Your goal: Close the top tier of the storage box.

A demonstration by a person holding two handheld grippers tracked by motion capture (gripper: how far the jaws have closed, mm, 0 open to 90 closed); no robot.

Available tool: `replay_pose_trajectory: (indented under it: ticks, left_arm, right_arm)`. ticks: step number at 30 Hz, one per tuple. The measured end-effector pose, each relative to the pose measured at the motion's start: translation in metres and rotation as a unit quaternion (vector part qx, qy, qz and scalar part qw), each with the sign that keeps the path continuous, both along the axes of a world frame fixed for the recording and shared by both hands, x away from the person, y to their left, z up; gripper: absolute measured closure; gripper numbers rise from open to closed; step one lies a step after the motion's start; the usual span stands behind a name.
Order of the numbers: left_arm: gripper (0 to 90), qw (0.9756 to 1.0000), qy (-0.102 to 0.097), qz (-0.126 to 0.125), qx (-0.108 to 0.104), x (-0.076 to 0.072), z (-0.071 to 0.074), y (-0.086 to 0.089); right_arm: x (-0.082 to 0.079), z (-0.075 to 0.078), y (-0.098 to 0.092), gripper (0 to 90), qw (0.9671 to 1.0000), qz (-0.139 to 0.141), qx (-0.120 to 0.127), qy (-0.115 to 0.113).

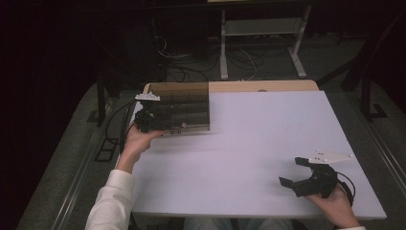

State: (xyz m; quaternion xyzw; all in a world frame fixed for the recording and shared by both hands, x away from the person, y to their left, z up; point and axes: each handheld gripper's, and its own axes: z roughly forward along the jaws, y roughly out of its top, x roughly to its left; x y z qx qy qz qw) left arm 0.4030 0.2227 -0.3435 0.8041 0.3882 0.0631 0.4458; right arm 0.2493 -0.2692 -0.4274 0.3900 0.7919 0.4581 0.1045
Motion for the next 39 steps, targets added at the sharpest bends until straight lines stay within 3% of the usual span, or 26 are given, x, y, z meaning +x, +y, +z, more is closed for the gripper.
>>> replay_pose_trajectory:
  ticks: [4, 24, 39]
  left_arm:
    - [30.8, 0.9999, -0.013, -0.003, -0.001, -0.006, 0.003, -0.001]
    - [30.9, 0.9992, -0.024, -0.032, -0.007, -0.026, 0.002, -0.004]
    - [42.1, 0.9982, -0.016, -0.057, -0.007, -0.032, -0.011, -0.003]
  right_arm:
    - [0.0, 0.0, 0.0, 0.0, 1.0, 0.0, 0.0, 0.001]
    - [0.0, 0.0, 0.0, 0.0, 1.0, 0.0, 0.001, -0.001]
    - [0.0, 0.0, 0.0, 0.0, 1.0, 0.0, 0.0, 0.0]
